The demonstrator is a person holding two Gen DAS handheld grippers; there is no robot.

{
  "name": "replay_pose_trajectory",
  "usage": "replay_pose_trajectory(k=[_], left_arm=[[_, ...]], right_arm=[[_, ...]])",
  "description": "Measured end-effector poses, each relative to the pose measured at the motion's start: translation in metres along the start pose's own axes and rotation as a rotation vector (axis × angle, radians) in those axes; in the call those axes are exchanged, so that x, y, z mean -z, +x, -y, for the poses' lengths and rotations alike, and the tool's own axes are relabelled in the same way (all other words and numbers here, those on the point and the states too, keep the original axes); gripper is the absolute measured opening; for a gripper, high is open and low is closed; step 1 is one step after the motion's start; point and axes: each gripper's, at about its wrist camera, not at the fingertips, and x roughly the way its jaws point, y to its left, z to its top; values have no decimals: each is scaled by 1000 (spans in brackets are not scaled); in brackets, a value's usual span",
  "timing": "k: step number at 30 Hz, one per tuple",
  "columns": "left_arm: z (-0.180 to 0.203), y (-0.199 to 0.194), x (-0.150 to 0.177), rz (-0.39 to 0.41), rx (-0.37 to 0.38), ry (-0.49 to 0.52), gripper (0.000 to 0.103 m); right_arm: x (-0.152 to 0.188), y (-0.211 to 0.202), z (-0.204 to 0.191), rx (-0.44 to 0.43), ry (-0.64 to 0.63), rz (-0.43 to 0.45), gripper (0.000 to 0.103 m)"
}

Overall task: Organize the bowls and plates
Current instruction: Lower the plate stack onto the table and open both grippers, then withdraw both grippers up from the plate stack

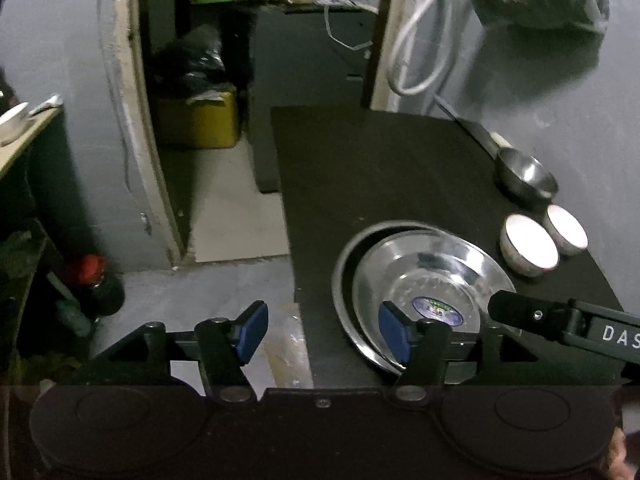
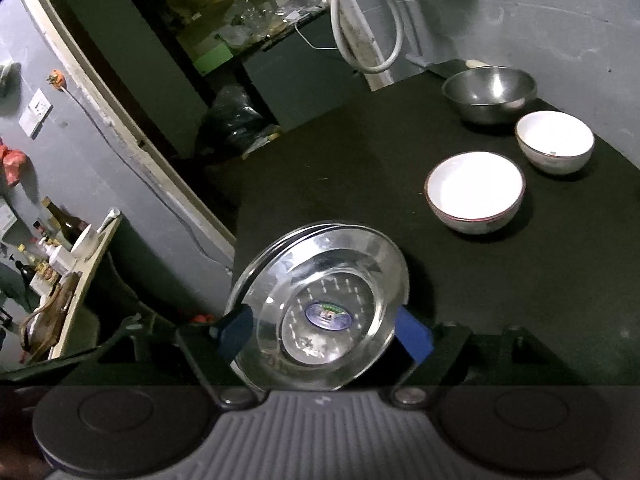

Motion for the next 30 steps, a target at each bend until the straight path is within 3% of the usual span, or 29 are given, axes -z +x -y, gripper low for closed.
replay_pose_trajectory(k=[9, 12, 19, 25, 30], left_arm=[[9, -46, 3, 106, -60, -106, 93], [21, -61, 5, 138, -44, -128, 100], [49, -87, 19, 224, -40, -139, 102], [63, -91, 25, 222, -55, -149, 102], [73, -90, 23, 222, -55, -106, 102]], right_arm=[[-8, -32, 17, -40, -40, 56, 95], [-10, -54, 25, -48, -67, 67, 103], [-10, -90, 37, -45, -160, 112, 103], [-10, -101, 49, -41, -184, 115, 103], [-5, -115, 59, 6, -202, 175, 103]])
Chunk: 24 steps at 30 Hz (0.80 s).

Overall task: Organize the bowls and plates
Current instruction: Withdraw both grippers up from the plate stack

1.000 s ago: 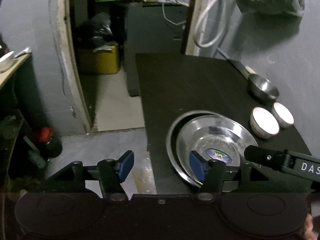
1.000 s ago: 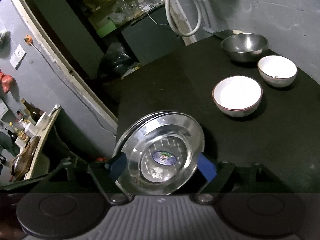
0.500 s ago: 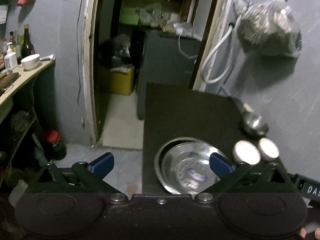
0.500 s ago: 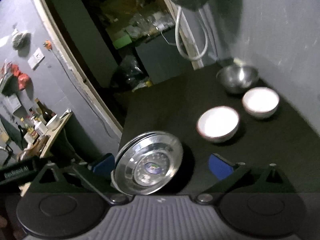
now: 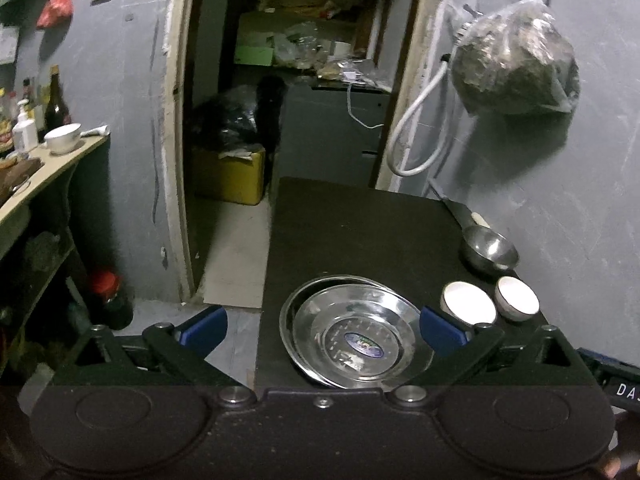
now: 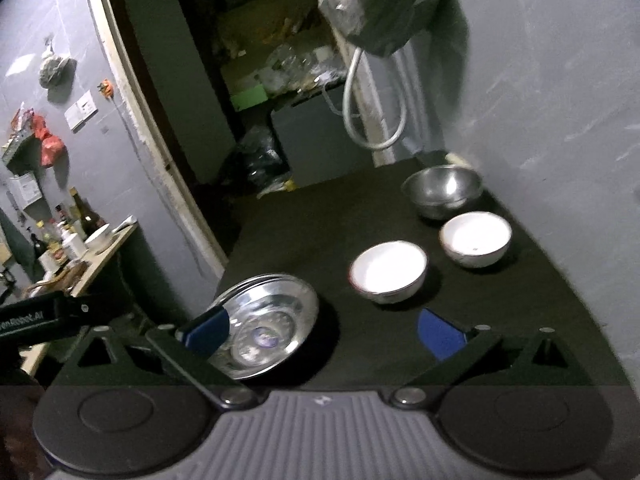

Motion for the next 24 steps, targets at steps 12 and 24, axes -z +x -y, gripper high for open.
replay_pose_trajectory(k=[12, 24], left_arm=[[19, 23, -16, -4, 157, 156, 102], [-12, 62, -31, -3, 274, 163, 102]], right_arm=[[5, -23, 16, 240, 50, 81, 103], [8, -32, -16, 508, 31, 97, 103]])
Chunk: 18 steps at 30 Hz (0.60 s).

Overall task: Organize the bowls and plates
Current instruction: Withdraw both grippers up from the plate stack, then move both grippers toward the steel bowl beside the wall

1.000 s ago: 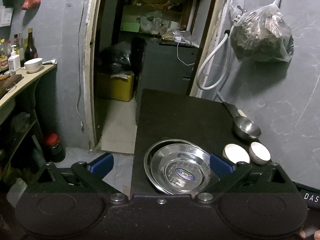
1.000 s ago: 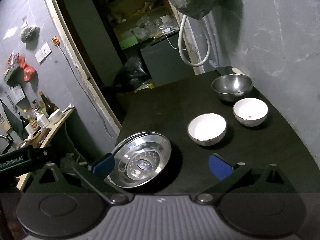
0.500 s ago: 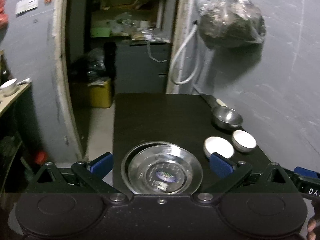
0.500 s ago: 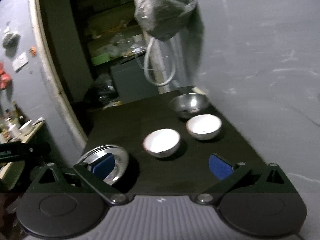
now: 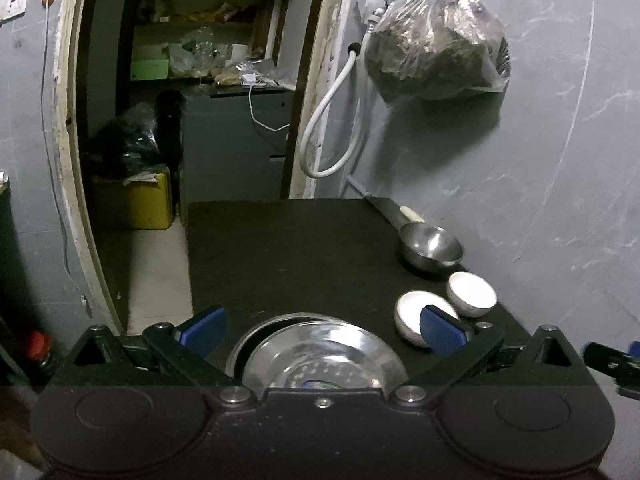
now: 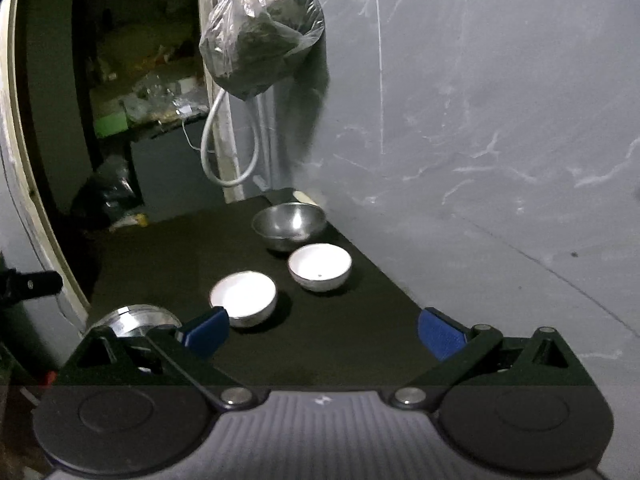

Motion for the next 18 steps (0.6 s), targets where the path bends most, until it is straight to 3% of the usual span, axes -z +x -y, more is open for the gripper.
replay_pose_trajectory(k=[9, 18], left_arm=[[-28, 14, 17, -55, -49, -5, 102], [-23, 28, 8, -85, -164, -16, 102]], right_arm=[[10, 2, -1, 54, -44, -87, 103], [0, 52, -1, -67, -62, -129, 103]])
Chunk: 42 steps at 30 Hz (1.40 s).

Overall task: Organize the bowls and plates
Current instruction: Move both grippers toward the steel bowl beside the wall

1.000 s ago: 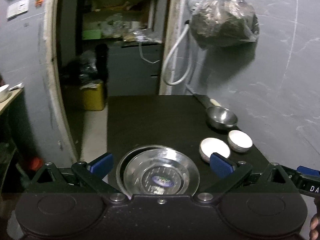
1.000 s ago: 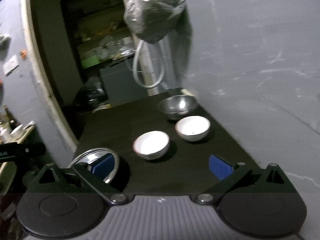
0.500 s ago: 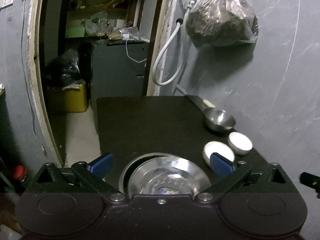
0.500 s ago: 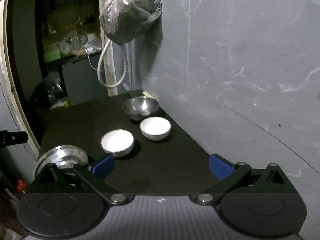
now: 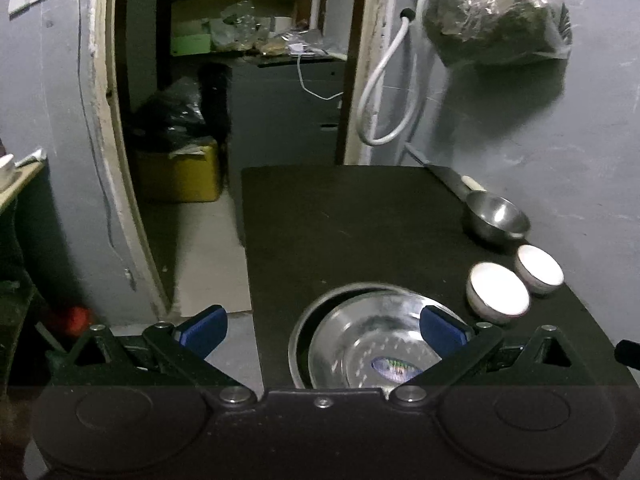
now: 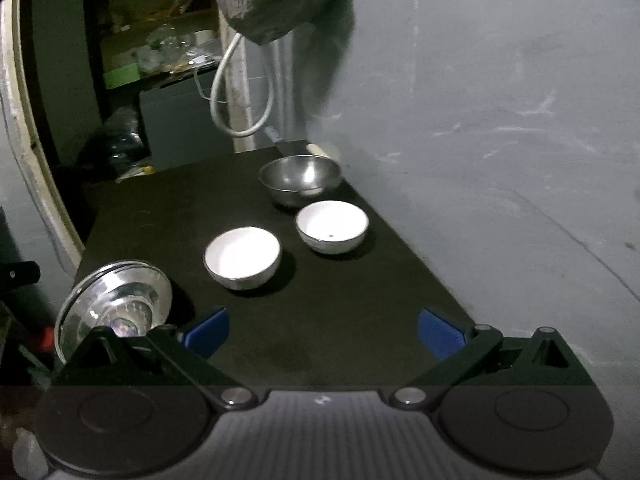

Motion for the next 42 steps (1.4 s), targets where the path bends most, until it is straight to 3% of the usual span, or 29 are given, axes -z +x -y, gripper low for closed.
replay_pose_trajectory(k=[14, 27, 35, 42], left_arm=[[88, 73, -75, -30, -67, 75, 102], [140, 165, -106, -60, -38, 91, 102], [160, 210, -121, -74, 4, 57, 102], [188, 249, -133, -134, 65, 60, 102]], right_arm=[[-73, 99, 26, -158, -48, 47, 103], [-118, 182, 30, -221, 10, 29, 103], [-120, 219, 29, -227, 53, -8, 102], [-118, 233, 27, -215, 59, -5, 91]])
